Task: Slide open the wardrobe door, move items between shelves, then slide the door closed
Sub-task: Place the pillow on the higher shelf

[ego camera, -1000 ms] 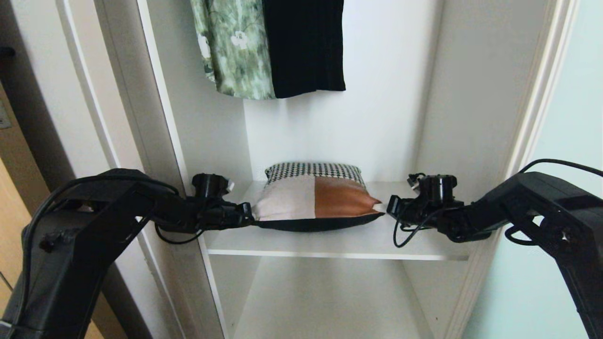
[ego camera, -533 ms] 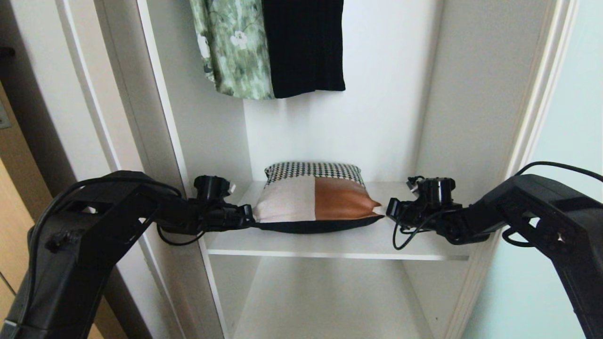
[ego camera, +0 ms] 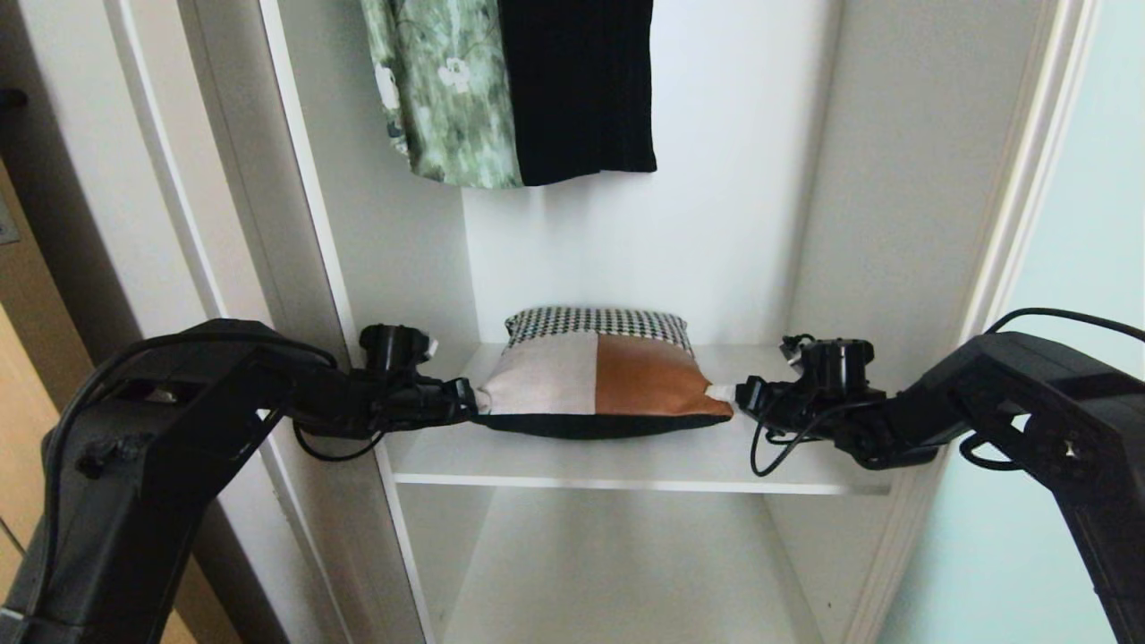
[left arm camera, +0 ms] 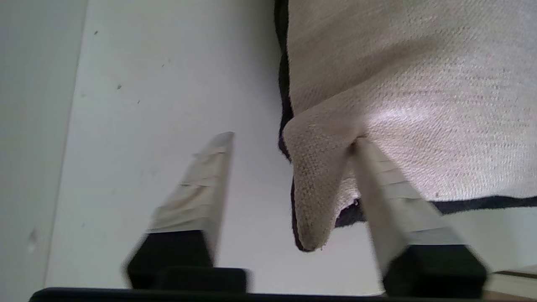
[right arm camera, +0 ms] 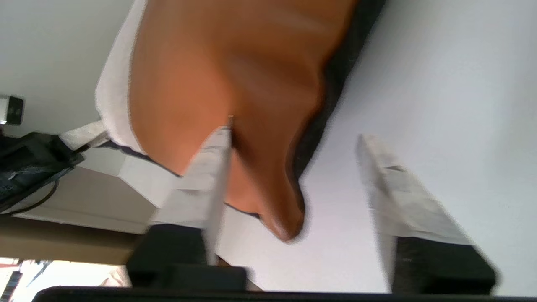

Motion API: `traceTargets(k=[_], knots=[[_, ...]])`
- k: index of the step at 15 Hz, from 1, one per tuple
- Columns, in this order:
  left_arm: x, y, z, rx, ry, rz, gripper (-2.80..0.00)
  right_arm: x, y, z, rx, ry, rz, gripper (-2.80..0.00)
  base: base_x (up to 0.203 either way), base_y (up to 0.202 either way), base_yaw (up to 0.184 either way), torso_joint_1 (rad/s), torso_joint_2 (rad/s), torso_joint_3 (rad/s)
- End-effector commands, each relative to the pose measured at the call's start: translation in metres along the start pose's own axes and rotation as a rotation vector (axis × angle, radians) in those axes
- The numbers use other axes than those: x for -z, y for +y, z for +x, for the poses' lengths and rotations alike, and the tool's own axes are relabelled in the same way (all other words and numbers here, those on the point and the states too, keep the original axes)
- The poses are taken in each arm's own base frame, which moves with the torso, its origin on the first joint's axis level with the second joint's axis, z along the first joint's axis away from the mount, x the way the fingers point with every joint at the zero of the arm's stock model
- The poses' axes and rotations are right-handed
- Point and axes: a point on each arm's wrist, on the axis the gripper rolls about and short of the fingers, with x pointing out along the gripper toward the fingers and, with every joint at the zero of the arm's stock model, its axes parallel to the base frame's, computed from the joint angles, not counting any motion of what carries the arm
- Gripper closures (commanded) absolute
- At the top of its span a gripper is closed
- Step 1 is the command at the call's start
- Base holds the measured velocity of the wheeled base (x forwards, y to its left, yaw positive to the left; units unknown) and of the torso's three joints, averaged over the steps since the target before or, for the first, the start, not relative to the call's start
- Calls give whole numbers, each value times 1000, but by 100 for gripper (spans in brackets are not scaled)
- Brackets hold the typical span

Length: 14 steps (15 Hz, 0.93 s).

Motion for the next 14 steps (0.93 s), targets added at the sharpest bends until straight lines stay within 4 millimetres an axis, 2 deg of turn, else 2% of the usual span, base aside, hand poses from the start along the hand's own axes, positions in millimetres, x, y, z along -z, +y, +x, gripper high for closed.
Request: traceTargets(k=[1,6,9,10,12,14], knots=[[-5,-8,-18,10,-5,6,-280,1,9,-10,-21,-11,-15,-280,0,0,0,0,0,0],[4,-41,-48,9,-89,37,-280,9,28,-26,-48,-15,-48,-280,0,0,0,0,0,0],[-5,-66,-78,-8,-140,-1,-280,14,37,-46,-33,5,-34,-280,0,0,0,0,0,0],[-5,-71,-90,-5,-141,-6,0,16,43,-56,-32,7,-34,0,0,0,0,0,0,0],[-1,-78,-109,0,-137,-3,0,14,62,-81,-46,-10,-54,0,0,0,0,0,0,0],[10,-76,-118,-3,-142,25,0,13,76,-100,-58,-23,-66,0,0,0,0,0,0,0]])
